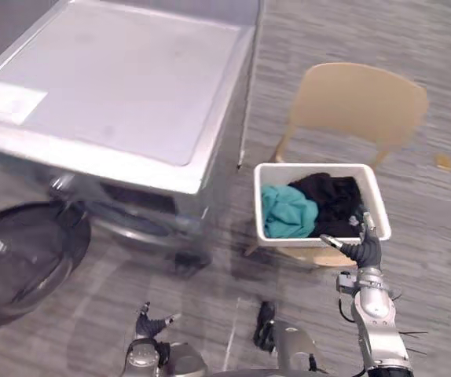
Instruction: Pick up the laundry basket with both hands and put the clothes into the washing machine.
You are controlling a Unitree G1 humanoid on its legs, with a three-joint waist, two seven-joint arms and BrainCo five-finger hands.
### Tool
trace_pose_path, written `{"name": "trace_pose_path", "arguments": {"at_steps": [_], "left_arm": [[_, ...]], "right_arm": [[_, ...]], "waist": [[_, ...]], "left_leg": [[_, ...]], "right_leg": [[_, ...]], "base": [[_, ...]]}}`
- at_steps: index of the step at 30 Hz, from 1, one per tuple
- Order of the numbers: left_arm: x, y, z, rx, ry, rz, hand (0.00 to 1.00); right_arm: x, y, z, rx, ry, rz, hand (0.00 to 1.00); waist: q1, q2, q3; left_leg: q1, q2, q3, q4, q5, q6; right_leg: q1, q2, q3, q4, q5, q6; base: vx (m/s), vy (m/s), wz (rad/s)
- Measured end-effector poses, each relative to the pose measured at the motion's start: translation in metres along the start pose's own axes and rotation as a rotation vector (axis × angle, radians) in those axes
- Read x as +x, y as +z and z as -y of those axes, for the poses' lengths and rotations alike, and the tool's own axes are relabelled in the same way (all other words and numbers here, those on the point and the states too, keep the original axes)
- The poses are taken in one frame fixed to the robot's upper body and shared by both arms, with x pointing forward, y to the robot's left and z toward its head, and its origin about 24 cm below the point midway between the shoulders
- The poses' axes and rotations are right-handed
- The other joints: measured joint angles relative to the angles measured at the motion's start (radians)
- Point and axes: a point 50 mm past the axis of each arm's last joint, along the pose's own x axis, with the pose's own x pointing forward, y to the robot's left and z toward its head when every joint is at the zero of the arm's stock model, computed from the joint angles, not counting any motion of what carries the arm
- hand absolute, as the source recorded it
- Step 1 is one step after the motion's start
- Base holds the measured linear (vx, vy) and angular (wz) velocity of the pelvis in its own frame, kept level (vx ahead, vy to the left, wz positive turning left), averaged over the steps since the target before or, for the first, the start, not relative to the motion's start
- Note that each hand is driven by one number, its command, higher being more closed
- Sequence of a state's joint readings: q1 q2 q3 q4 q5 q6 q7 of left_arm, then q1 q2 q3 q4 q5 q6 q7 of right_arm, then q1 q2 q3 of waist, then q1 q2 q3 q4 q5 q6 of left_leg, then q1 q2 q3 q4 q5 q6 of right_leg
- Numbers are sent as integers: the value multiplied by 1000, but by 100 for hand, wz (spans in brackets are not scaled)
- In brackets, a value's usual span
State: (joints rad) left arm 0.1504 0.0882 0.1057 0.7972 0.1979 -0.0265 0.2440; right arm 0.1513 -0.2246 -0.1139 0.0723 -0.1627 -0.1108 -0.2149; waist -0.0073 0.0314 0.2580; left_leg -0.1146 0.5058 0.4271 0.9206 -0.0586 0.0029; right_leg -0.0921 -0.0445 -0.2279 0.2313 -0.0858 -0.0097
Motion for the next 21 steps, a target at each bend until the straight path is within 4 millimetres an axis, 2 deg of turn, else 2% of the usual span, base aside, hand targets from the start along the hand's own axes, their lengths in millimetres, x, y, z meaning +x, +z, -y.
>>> {"name": "trace_pose_path", "arguments": {"at_steps": [1, 3, 5, 6, 7, 8, 9, 10, 13, 15, 17, 19, 21], "left_arm": [[0, 0, 0, 4, -2, 4, 0], [-1, -6, 0, 15, -7, -16, 0], [-5, -19, 2, 25, -17, -55, 0], [-8, -23, 3, 26, -24, -65, 0], [-10, -26, 9, 25, -38, -78, 0], [-9, -26, 8, 30, -40, -81, 0], [-7, -25, 8, 30, -39, -82, 0], [-5, -24, 1, 41, -25, -69, 0], [-5, -24, 0, 46, -25, -70, 0], [-2, -17, 1, 45, -26, -53, 0], [4, -3, 3, 26, -22, -17, 0], [7, 9, 3, 11, -7, 17, 0], [8, 13, 3, 7, -4, 33, 0]], "right_arm": [[4, -1, 1, -32, 10, 2, 0], [8, -7, -2, -84, 42, -20, 0], [7, -14, -8, -139, 96, -37, 0], [9, -12, -13, -181, 135, -17, 0], [16, -7, -15, -233, 166, 16, 0], [20, -6, -20, -249, 186, 19, 0], [23, -4, -25, -285, 217, 41, 0], [29, 2, -29, -319, 251, 73, 0], [44, 15, -39, -399, 299, 137, 0], [65, 32, -50, -478, 328, 202, 0], [81, 46, -51, -564, 336, 250, 0], [100, 62, -48, -650, 321, 285, 0], [110, 69, -42, -689, 299, 292, 0]], "waist": [[1, 2, -1], [18, 1, 0], [30, 1, 1], [33, 13, 2], [36, 56, 5], [51, 39, 17], [47, 15, 21], [48, 2, 26], [52, 3, 31], [67, 11, 63], [81, 21, 99], [82, 28, 134], [86, 30, 163]], "left_leg": [[-48, -48, -54, 41, -93, -21], [-84, -127, -99, -16, -163, -36], [-100, -195, -155, -186, -170, -34], [-100, -239, -207, -359, -157, -49], [-99, -270, -271, -518, -51, -91], [-83, -288, -269, -515, -62, -93], [-88, -325, -265, -537, -69, -83], [-103, -350, -261, -538, -75, -75], [-140, -381, -262, -537, -78, -50], [-184, -401, -268, -534, -67, -30], [-222, -402, -280, -524, -54, -22], [-262, -399, -295, -523, -45, -24], [-265, -399, -300, -524, -44, -24]], "right_leg": [[8, -11, 44, -12, 0, 1], [35, -25, 103, -35, 7, 11], [69, -32, 137, -61, 10, 23], [70, -34, 155, -62, 7, 50], [62, -13, 174, -61, 3, 78], [63, -25, 195, -60, -2, 89], [67, -55, 195, -84, 9, 106], [58, -80, 192, -97, 16, 120], [29, -112, 187, -108, 18, 121], [-2, -125, 180, -117, 33, 138], [-24, -124, 169, -118, 45, 145], [-54, -115, 149, -117, 63, 137], [-56, -114, 145, -117, 64, 135]], "base": [[231, 81, -94], [198, 109, -93], [166, 193, -76], [119, 290, -62], [113, 377, -72], [111, 346, -38], [96, 285, -5], [71, 155, 20], [39, 153, 18], [32, 102, 11], [27, 30, 18], [28, -2, 21], [30, -9, 8]]}}
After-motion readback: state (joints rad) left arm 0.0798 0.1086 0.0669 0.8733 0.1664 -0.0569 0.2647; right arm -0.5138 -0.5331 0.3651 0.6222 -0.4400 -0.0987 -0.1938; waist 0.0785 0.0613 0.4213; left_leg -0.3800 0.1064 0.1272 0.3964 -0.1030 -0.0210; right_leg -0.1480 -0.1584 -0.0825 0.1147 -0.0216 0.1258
